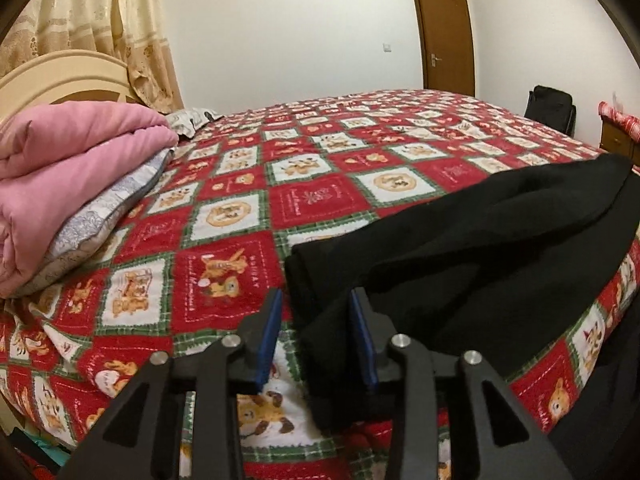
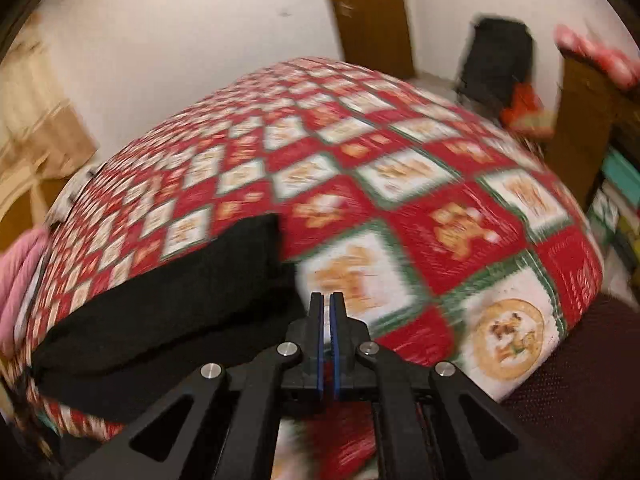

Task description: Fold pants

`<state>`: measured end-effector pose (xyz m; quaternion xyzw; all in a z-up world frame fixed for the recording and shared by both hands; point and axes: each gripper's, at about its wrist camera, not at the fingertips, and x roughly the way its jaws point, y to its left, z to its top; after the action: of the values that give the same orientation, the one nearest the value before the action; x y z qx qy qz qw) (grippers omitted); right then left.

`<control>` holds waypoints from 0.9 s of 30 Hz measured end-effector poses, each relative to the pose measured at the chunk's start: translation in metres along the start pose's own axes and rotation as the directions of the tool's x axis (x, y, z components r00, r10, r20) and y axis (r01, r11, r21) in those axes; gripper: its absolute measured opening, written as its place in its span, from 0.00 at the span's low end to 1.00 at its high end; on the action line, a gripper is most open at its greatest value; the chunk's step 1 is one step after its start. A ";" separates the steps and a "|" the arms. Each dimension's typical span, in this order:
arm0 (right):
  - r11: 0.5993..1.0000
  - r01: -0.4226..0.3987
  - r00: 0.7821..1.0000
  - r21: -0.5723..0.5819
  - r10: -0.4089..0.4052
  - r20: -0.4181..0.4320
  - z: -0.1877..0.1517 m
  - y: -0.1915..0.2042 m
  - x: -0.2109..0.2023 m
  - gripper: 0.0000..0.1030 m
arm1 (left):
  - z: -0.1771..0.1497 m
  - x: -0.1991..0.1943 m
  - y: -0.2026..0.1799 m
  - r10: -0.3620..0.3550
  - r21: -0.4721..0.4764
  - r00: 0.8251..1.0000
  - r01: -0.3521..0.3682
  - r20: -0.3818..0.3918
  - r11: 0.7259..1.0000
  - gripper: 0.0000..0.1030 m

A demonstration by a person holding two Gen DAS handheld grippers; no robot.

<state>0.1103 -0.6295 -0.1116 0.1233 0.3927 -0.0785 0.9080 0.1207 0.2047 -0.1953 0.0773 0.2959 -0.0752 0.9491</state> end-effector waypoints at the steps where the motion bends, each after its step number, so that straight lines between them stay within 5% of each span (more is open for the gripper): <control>1: 0.998 0.003 1.000 -0.060 -0.003 -0.001 -0.001 0.019 -0.003 0.03 | 0.001 0.000 0.000 0.001 -0.002 1.000 -0.001 0.005 1.000 0.37; 7: 0.880 -0.178 0.982 -0.440 0.127 -0.143 -0.033 0.181 0.029 0.10 | 0.002 -0.001 -0.009 -0.015 0.007 1.000 0.014 0.012 1.000 0.37; 8: 0.861 -0.213 0.975 -0.462 0.157 -0.158 -0.039 0.198 0.034 0.31 | 0.001 -0.003 -0.010 -0.024 0.007 1.000 0.024 0.015 1.000 0.37; 9: 0.841 -0.262 0.963 -0.474 0.194 -0.188 -0.046 0.218 0.041 0.67 | 0.001 -0.005 -0.012 -0.032 0.010 0.999 0.032 0.017 0.999 0.37; 11: 0.797 -0.363 0.928 -0.482 0.266 -0.261 -0.059 0.252 0.054 0.80 | -0.002 -0.006 -0.013 -0.028 0.011 1.000 0.028 0.014 1.000 0.37; 15: 0.721 -0.365 0.930 -0.589 0.251 -0.270 -0.087 0.313 0.073 0.79 | -0.002 -0.003 -0.010 -0.044 -0.028 0.999 0.044 0.015 0.999 0.37; 18: 0.674 -0.343 0.937 -0.654 0.198 -0.287 -0.099 0.338 0.084 0.77 | -0.001 -0.003 -0.017 -0.038 0.027 0.999 0.038 0.017 0.999 0.34; 27: 0.486 -0.273 0.962 -0.830 0.120 -0.246 -0.142 0.383 0.090 0.40 | 0.003 -0.002 -0.021 -0.049 0.076 0.999 0.048 0.010 0.996 0.15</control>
<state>0.1646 -0.2268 -0.2098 -0.2916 0.4321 0.2402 0.8189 0.1171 0.1839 -0.1939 0.1054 0.2889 -0.1100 0.9451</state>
